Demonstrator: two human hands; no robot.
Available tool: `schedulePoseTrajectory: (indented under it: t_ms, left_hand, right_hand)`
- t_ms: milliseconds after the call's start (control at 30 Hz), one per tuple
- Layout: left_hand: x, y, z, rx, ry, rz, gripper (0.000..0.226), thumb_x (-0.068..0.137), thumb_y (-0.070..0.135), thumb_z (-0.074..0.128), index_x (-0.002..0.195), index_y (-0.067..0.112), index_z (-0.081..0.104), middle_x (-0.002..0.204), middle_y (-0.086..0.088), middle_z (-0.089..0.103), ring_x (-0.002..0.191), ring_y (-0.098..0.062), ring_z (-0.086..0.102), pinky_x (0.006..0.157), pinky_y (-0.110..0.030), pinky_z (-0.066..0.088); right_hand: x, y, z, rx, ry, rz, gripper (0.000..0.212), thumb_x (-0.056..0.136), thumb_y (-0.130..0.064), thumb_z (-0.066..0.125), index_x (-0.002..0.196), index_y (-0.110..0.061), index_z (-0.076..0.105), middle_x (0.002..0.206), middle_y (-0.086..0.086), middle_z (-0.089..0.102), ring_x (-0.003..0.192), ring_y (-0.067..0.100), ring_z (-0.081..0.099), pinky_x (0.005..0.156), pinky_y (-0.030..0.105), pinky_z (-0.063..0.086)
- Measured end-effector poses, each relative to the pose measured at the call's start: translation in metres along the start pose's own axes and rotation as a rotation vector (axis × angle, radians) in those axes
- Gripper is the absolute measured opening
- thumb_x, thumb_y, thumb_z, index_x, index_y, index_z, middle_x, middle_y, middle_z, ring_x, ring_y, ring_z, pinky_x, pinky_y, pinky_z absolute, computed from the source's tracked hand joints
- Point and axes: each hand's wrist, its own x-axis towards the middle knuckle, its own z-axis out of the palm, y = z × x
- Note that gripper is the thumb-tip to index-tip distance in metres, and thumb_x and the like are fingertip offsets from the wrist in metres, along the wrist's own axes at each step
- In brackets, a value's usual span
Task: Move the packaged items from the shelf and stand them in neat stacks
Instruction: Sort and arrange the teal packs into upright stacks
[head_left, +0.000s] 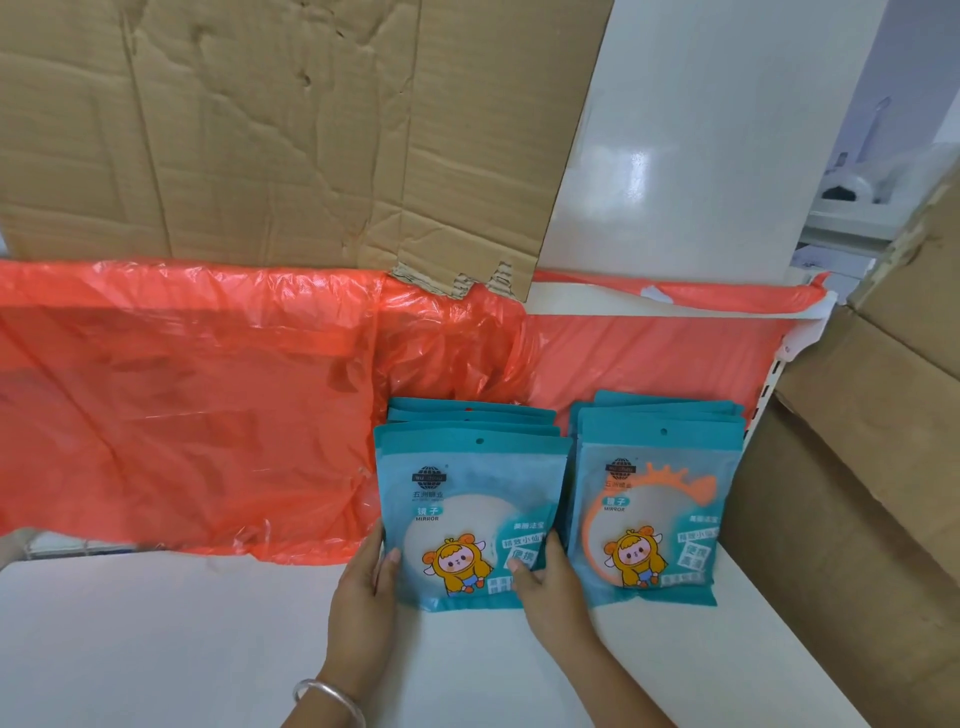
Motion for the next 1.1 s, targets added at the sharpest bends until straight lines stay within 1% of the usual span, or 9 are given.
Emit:
schedulePoseTrajectory:
  t_ms: [100, 200, 267, 400, 533, 633, 800, 900, 1100]
  left_hand:
    - [-0.007, 0.013, 0.002, -0.011, -0.001, 0.002, 0.043, 0.098, 0.028, 0.044, 0.134, 0.051, 0.039, 0.139, 0.023, 0.046, 0.131, -0.007, 0.042, 0.111, -0.042, 0.035]
    - [-0.013, 0.021, 0.004, 0.008, 0.008, 0.017, 0.046, 0.099, 0.025, 0.042, 0.143, 0.037, 0.033, 0.139, 0.023, 0.040, 0.133, -0.007, 0.037, 0.111, -0.033, 0.031]
    - [-0.017, 0.025, 0.005, 0.031, 0.033, 0.013, 0.047, 0.100, 0.026, 0.040, 0.146, 0.028, 0.032, 0.143, 0.016, 0.039, 0.136, -0.011, 0.035, 0.109, -0.030, 0.030]
    - [-0.034, 0.028, 0.004, 0.075, 0.081, -0.006, 0.051, 0.099, 0.029, 0.040, 0.148, 0.021, 0.028, 0.148, 0.003, 0.037, 0.137, -0.017, 0.035, 0.109, -0.031, 0.029]
    - [-0.055, 0.025, -0.011, 0.095, 0.149, -0.055, 0.053, 0.098, 0.027, 0.044, 0.148, 0.023, 0.027, 0.151, 0.001, 0.034, 0.137, -0.017, 0.035, 0.113, -0.034, 0.029]
    - [-0.069, 0.023, -0.037, 0.101, 0.211, -0.072, 0.052, 0.097, 0.022, 0.048, 0.146, 0.023, 0.030, 0.149, 0.002, 0.036, 0.135, -0.014, 0.036, 0.110, -0.031, 0.032]
    - [-0.090, 0.025, -0.111, 0.123, 0.311, -0.092, 0.045, 0.095, 0.019, 0.052, 0.139, 0.022, 0.043, 0.143, 0.004, 0.043, 0.128, -0.013, 0.043, 0.101, -0.022, 0.034]
    - [-0.108, 0.026, -0.174, 0.155, 0.402, -0.096, 0.045, 0.093, 0.019, 0.056, 0.137, 0.020, 0.046, 0.142, 0.002, 0.045, 0.123, -0.012, 0.046, 0.099, -0.020, 0.035]
    - [-0.163, 0.030, -0.325, 0.166, 0.626, -0.168, 0.049, 0.091, 0.022, 0.060, 0.137, 0.011, 0.047, 0.142, -0.003, 0.047, 0.130, -0.017, 0.044, 0.105, -0.027, 0.034]
  right_hand:
    - [-0.005, -0.002, -0.004, 0.023, -0.027, 0.003, 0.061, 0.093, -0.006, 0.054, 0.146, -0.015, 0.025, 0.130, 0.009, 0.056, 0.103, 0.018, 0.064, 0.063, 0.016, 0.054]
    - [-0.013, -0.003, -0.007, 0.056, -0.035, 0.001, 0.071, 0.092, 0.001, 0.051, 0.150, -0.022, 0.017, 0.138, 0.008, 0.049, 0.107, 0.018, 0.062, 0.065, 0.017, 0.055]
    - [-0.018, -0.005, -0.010, 0.067, -0.040, -0.017, 0.074, 0.091, 0.005, 0.050, 0.150, -0.024, 0.017, 0.141, 0.005, 0.046, 0.108, 0.016, 0.060, 0.067, 0.017, 0.055]
    - [-0.035, -0.019, -0.018, 0.086, 0.017, -0.080, 0.067, 0.090, 0.005, 0.053, 0.146, -0.018, 0.027, 0.143, 0.003, 0.040, 0.103, 0.013, 0.060, 0.061, 0.009, 0.051]
    - [-0.053, -0.039, -0.016, 0.089, 0.181, -0.134, 0.049, 0.090, 0.003, 0.054, 0.135, -0.015, 0.042, 0.130, 0.002, 0.037, 0.094, 0.015, 0.055, 0.057, 0.009, 0.050]
    - [-0.067, -0.051, 0.005, 0.117, 0.171, -0.190, 0.039, 0.091, 0.004, 0.052, 0.126, -0.012, 0.049, 0.124, 0.002, 0.039, 0.086, 0.008, 0.053, 0.062, 0.006, 0.049]
    - [-0.100, -0.079, 0.076, 0.118, -0.017, -0.332, 0.026, 0.085, -0.008, 0.058, 0.109, -0.020, 0.058, 0.107, 0.000, 0.050, 0.087, 0.003, 0.054, 0.072, 0.002, 0.040]
    - [-0.125, -0.099, 0.130, 0.080, -0.206, -0.354, 0.025, 0.089, -0.006, 0.059, 0.101, -0.027, 0.063, 0.098, -0.013, 0.057, 0.083, 0.004, 0.053, 0.069, 0.001, 0.038]
    - [-0.192, -0.143, 0.252, 0.115, -0.488, -0.301, 0.026, 0.091, -0.013, 0.060, 0.116, -0.014, 0.064, 0.109, -0.004, 0.062, 0.087, -0.002, 0.056, 0.065, -0.005, 0.038]
